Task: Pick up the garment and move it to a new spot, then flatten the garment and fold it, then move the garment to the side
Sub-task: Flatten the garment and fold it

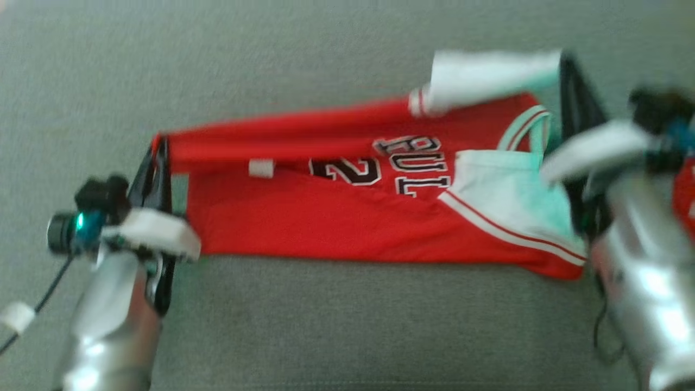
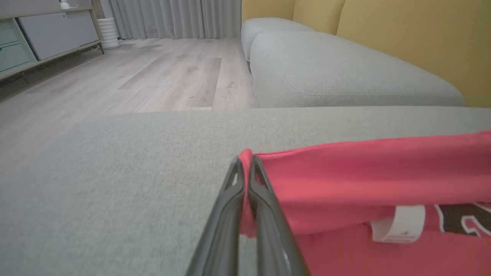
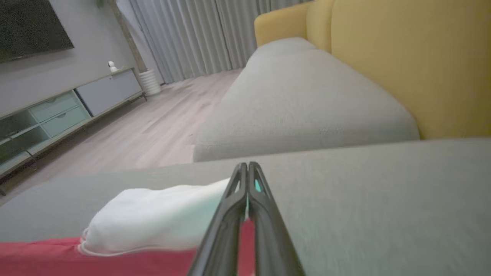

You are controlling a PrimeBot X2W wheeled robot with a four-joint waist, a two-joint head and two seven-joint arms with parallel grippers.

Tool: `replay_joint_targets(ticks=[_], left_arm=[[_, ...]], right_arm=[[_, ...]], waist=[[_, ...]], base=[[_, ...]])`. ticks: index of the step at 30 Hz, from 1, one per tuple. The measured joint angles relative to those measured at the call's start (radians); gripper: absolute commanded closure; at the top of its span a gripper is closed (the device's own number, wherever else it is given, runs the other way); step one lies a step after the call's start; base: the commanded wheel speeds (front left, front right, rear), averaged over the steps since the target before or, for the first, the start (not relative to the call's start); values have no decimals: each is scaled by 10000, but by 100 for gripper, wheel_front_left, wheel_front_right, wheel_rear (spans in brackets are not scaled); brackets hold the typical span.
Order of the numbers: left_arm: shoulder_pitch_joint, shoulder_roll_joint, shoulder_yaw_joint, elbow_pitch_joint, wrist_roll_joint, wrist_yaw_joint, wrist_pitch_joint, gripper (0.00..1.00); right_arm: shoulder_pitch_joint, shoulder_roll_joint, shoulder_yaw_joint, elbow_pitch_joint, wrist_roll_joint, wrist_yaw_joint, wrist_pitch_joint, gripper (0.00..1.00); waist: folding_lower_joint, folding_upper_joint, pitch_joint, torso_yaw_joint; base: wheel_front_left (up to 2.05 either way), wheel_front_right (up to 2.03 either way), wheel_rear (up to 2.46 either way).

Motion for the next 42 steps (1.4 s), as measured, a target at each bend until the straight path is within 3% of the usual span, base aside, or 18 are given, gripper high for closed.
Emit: replay_joint_targets(ticks=[7, 8, 9, 10, 11, 12, 13, 17, 21, 28, 42], left_arm=[[1489, 58, 441, 86, 153, 13, 0, 100], [1699, 42, 491, 96, 174, 13, 0, 69], [1903, 12, 562, 125, 201, 13, 0, 58], [2084, -36, 621, 167, 201, 13, 0, 14], [2253, -92, 671, 184, 201, 40, 0, 0], [2411, -146, 721, 182, 203, 96, 0, 0], [2556, -194, 794, 150, 240, 174, 0, 0], [3244, -405, 1375, -625, 546, 838, 2, 0], [4081, -654, 1739, -1676, 955, 1210, 2, 0], [5399, -1070, 2031, -3003, 1444, 1321, 2, 0], [6260, -1306, 1964, -3521, 1486, 1229, 2, 0]], right_arm=[[2729, -19, 362, -1296, 1300, 0, 0, 100], [3007, -10, 362, -1373, 1415, 0, 0, 100], [3271, 0, 362, -1413, 1530, 0, 0, 100], [3503, 15, 349, -1421, 1632, 0, 0, 100], [3698, 40, 328, -1419, 1697, 0, 0, 100], [3870, 77, 299, -1407, 1756, 0, 0, 53], [4006, 123, 249, -1384, 1825, 0, 0, 0], [4281, 267, -458, -1616, 1396, 0, 0, 0], [4477, 660, -1432, -2192, -19, 0, 0, 0], [5830, 1423, -2219, -2420, -1747, 0, 0, 0], [6160, 1609, -2351, -1885, -1885, 0, 0, 0]], waist=[[-1, 0, -864, -498], [-1, 0, -967, -556], [-1, 0, -1074, -606], [-1, 0, -1177, -643], [-1, 0, -1272, -672], [-2, 0, -1364, -695], [-2, 0, -1444, -715], [0, 0, -1751, -755], [0, 0, -2071, -756], [-1, 0, -2692, -704], [1, 0, -2803, -659]], base=[[0, 0, 0], [0, 0, 0], [0, 0, 0], [0, 0, 0], [0, 0, 0], [0, 0, 0], [0, 0, 0], [0, 0, 0], [0, 0, 0], [0, 0, 0], [0, 0, 0]])
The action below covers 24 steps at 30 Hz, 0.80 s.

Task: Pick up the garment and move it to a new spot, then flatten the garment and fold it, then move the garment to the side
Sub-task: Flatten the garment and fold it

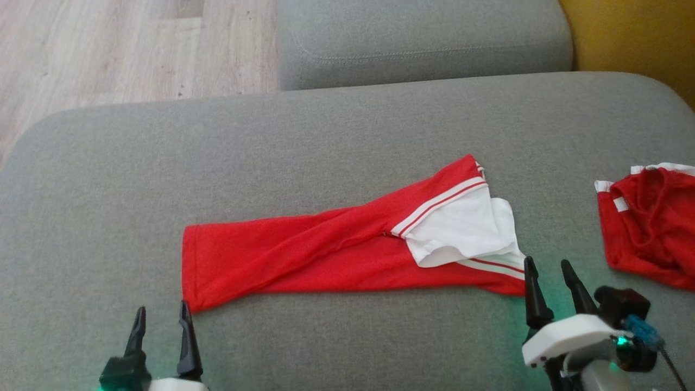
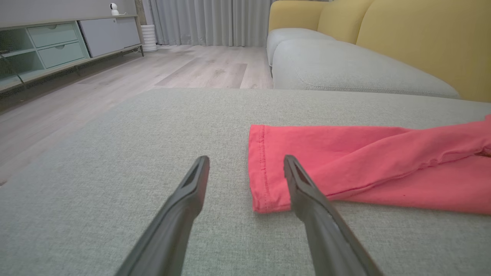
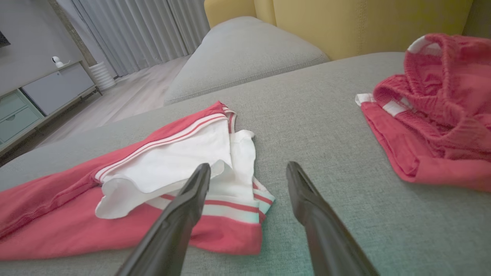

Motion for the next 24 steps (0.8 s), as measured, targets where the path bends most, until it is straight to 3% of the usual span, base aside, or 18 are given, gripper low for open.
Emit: replay_joint_targets(ticks=[15, 20, 24], left_arm=[[-566, -13, -871, 46, -456, 4, 0, 0], [-794, -17, -999, 71, -621, 96, 0, 0], [-906, -19, -1007, 61, -631, 176, 0, 0]], right_arm=[[-3246, -12, -709, 3290, -639, 0, 228, 0], [-3444, -46, -1135, 4265, -635, 0, 182, 0], [-3750, -146, -809, 4504, -240, 0, 25, 0]], waist=[[3, 0, 1112, 707], [1, 0, 1521, 994], [1, 0, 1713, 1098]], base=[[0, 0, 0], [0, 0, 0], [0, 0, 0]])
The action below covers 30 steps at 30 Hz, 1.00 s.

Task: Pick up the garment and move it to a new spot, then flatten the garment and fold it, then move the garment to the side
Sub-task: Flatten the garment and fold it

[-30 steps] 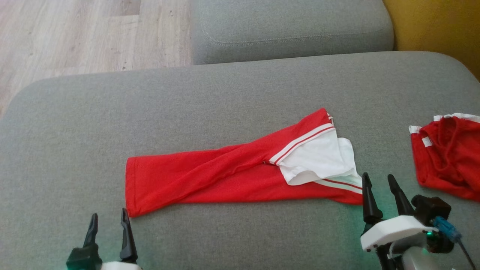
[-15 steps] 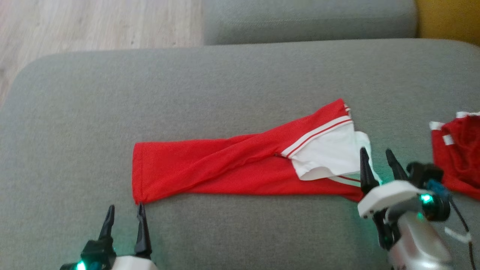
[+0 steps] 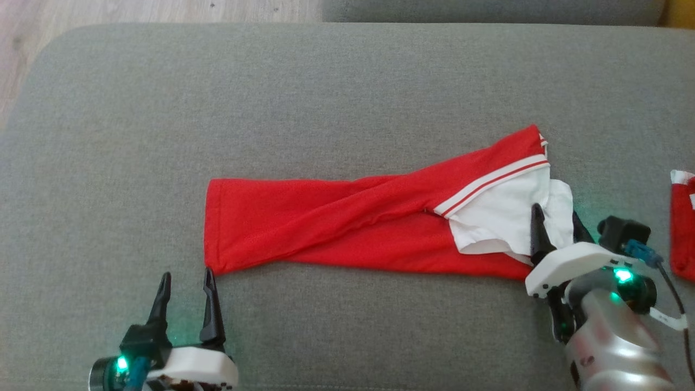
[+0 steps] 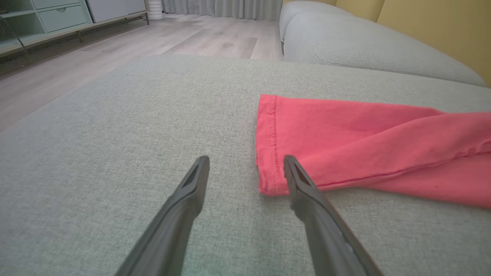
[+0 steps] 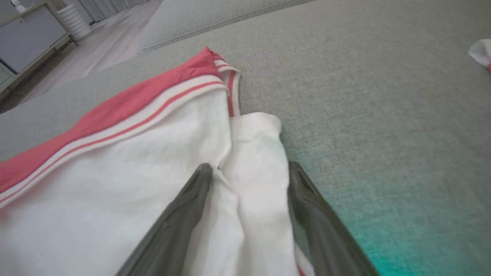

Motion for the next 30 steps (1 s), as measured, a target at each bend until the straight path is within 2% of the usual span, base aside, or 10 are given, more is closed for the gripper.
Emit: replay_joint_targets(ticks=[2, 6, 7, 8, 9, 16, 20, 22, 25, 30], left_arm=[[-3, 0, 0, -4, 0, 2, 0, 0], [-12, 0, -96, -12, 0, 0, 0, 0], [-21, 0, -151, -12, 0, 0, 0, 0], [-26, 0, -213, -13, -4, 0, 0, 0], [-26, 0, -261, -13, -40, 0, -2, 0], [18, 0, -345, -10, -94, -63, 0, 0], [104, 2, -535, 67, -153, -102, 0, 0], [128, 4, -694, 111, -268, -134, 0, 0], [157, -2, -1007, 224, -324, -180, -2, 0], [151, 4, -1471, 337, -477, -228, 0, 0]], right_arm=[[-28, -92, 523, -12, 483, 0, 0, 0], [102, -176, 2378, -581, 2391, -4, 201, 0], [179, -140, 2673, -688, 2656, -4, 209, 26], [216, -115, 2861, -698, 2811, -4, 209, 60], [225, -107, 2930, -673, 2934, -4, 207, 100], [233, -604, 2370, -295, 2928, 0, 73, 100], [472, -1170, 1772, -920, 2466, 0, 8, 100], [638, -1141, 1739, -1338, 2347, 0, 4, 100], [811, -742, 2082, -1967, 2500, 0, 4, 100], [776, -226, 3699, -3010, 2859, 0, 2, 100]], waist=[[0, 0, 17, 14], [0, 0, -21, 47], [0, 0, -49, 53], [0, 0, -83, 58], [-1, 0, -117, 63], [-1, 0, -484, -60], [-1, 0, -722, -237], [-2, 0, -847, -282], [-2, 0, -952, -209], [-2, 0, -990, 329]], base=[[0, 0, 0], [0, 0, 0], [0, 0, 0], [0, 0, 0], [0, 0, 0], [0, 0, 0], [0, 0, 0], [0, 0, 0], [0, 0, 0], [0, 0, 0]])
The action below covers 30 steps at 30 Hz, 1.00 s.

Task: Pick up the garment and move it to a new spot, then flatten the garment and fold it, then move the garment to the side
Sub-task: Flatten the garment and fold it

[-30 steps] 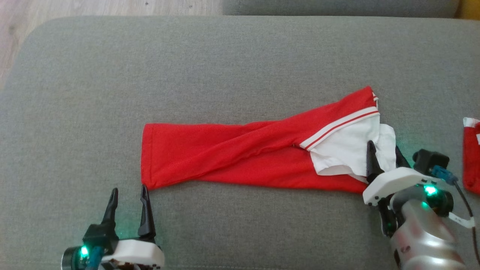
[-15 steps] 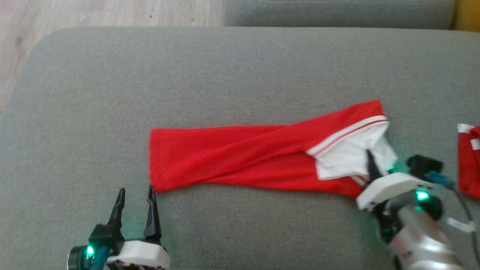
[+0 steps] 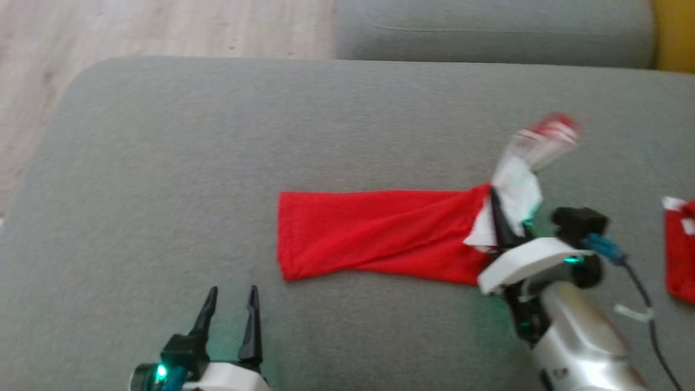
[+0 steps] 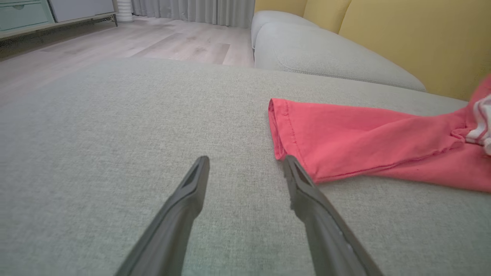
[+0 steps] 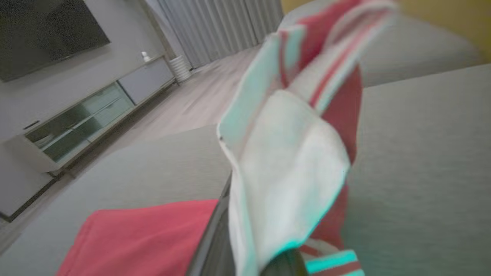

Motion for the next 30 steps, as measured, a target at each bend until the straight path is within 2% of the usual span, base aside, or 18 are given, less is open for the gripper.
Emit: replay_joint_targets(ticks=[7, 15, 16, 17, 21, 24, 27, 30], left_arm=[[-117, 2, -454, -71, -25, 27, 0, 0], [-115, 4, -736, -105, -35, 54, 0, 0], [-115, 6, -736, -105, -35, 58, 0, 0], [-114, 6, -742, -107, -35, 58, 0, 0], [-109, 6, -704, -115, -35, 71, 0, 0], [-99, 6, -585, -169, -29, 111, 0, 0], [-105, 4, -428, -299, 4, 127, -2, 0], [-113, 4, -295, -339, 102, 140, 0, 0]], right_arm=[[-193, 132, 2040, -499, 1053, 0, 157, 100], [-667, 140, 2993, -71, 1827, 0, 240, 100], [-674, 140, 3078, 25, 1964, 0, 240, 75], [-674, 140, 3168, 96, 2069, 0, 238, 0], [-742, 146, 3429, 207, 2205, 0, 186, 0], [-1073, 178, 3371, 307, 2109, 0, 75, 0], [-1211, 190, 2800, 416, 1785, 0, 4, 0], [-1163, 163, 1570, 226, 872, 0, 0, 0]], waist=[[1, 0, 80, 1243], [1, 0, 267, 2879], [1, 0, 293, 3056], [1, 0, 321, 3219], [1, 0, 403, 3570], [1, 0, 469, 3515], [1, 0, 432, 3184], [1, 0, 350, 2695]], base=[[0, 0, 0], [0, 0, 0], [0, 0, 0], [0, 0, 0], [0, 0, 0], [0, 0, 0], [0, 0, 0], [0, 0, 0]])
